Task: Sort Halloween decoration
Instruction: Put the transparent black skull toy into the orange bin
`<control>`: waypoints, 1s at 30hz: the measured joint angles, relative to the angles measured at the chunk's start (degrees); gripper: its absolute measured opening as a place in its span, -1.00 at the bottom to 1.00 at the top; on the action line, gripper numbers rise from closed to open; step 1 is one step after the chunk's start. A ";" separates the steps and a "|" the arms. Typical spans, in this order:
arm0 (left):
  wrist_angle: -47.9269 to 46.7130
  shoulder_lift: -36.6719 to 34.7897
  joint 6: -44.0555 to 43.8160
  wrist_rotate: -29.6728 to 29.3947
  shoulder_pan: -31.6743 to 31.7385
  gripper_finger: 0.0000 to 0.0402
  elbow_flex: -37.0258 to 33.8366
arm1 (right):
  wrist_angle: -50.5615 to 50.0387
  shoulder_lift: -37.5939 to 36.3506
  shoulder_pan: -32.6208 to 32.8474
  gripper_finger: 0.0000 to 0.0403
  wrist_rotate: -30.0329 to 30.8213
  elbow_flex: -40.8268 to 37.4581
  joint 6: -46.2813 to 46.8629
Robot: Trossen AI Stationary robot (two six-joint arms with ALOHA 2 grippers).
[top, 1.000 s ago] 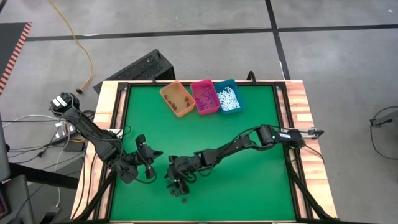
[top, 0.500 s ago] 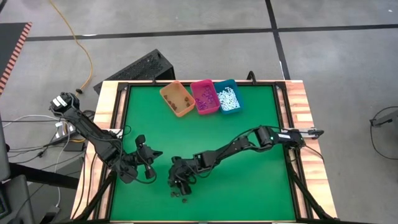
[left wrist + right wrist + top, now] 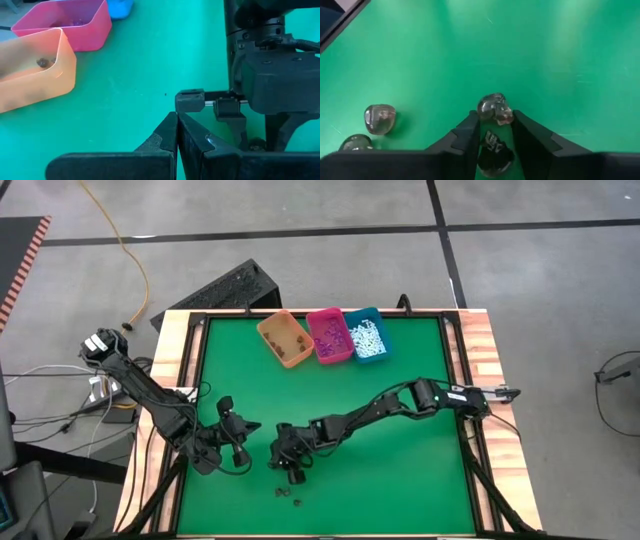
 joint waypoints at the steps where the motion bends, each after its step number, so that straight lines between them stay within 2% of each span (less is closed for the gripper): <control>1: 0.00 0.00 0.02 -0.04 0.00 -1.00 0.00 | -0.28 -0.02 -0.12 -0.30 0.01 0.00 -0.42; 7: -0.09 0.00 -0.11 -0.13 0.00 -1.00 -0.01 | -1.20 -0.20 -0.65 -0.56 -0.04 0.05 -3.05; 10: -0.10 0.00 -0.11 -0.13 0.00 -1.00 0.00 | -1.09 -0.20 -0.87 -0.62 -0.27 0.04 -3.06; 18: -0.13 0.00 -0.11 -0.09 0.00 -1.00 0.00 | -1.59 -1.42 -1.82 -0.66 -1.70 -0.19 -4.38; 30: -1.23 -0.02 -0.11 0.00 0.02 -1.00 0.00 | -7.10 -5.97 -8.33 -0.66 -3.12 -0.35 -8.40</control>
